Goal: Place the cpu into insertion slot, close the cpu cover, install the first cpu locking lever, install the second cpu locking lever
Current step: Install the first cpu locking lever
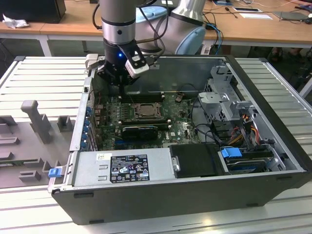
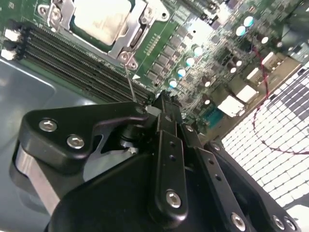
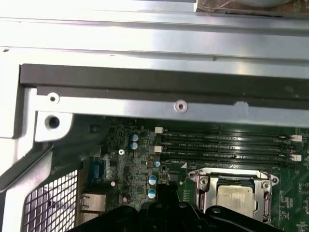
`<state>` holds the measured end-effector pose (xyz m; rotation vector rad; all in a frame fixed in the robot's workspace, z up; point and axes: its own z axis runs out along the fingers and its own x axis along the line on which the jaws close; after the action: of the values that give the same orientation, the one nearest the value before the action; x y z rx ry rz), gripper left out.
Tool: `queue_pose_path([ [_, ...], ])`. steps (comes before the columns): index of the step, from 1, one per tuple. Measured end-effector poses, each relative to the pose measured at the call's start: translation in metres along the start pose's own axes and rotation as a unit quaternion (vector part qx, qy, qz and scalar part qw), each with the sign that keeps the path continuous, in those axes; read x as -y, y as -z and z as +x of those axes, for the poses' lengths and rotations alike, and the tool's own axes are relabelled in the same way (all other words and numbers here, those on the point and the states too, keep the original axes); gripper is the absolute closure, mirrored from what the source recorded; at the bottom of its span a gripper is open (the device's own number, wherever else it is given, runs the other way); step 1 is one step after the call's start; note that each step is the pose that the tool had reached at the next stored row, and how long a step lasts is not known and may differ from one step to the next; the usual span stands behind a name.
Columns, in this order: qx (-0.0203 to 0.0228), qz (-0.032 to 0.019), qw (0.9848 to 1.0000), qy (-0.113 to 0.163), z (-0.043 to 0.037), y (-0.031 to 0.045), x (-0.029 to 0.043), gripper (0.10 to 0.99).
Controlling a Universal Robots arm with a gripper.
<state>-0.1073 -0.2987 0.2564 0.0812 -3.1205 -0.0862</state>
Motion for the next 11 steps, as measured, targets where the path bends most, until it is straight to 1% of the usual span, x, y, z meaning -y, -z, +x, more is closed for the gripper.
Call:
queue_pose_path([
  [3, 0.0000, -0.0001, 1.0000, 0.000, -0.0006, -0.0003, -0.0050, 0.980],
  [5, -0.0001, -0.0001, 1.0000, 0.000, -0.0058, -0.0002, -0.0051, 0.980],
  [6, -0.0001, -0.0001, 1.0000, 0.000, -0.0115, -0.0001, -0.0049, 0.980],
  [7, -0.0004, -0.0001, 1.0000, 0.000, -0.0202, 0.0000, -0.0044, 0.980],
  [11, -0.0021, -0.0001, 1.0000, 0.000, -0.0408, 0.0003, -0.0034, 0.980],
])
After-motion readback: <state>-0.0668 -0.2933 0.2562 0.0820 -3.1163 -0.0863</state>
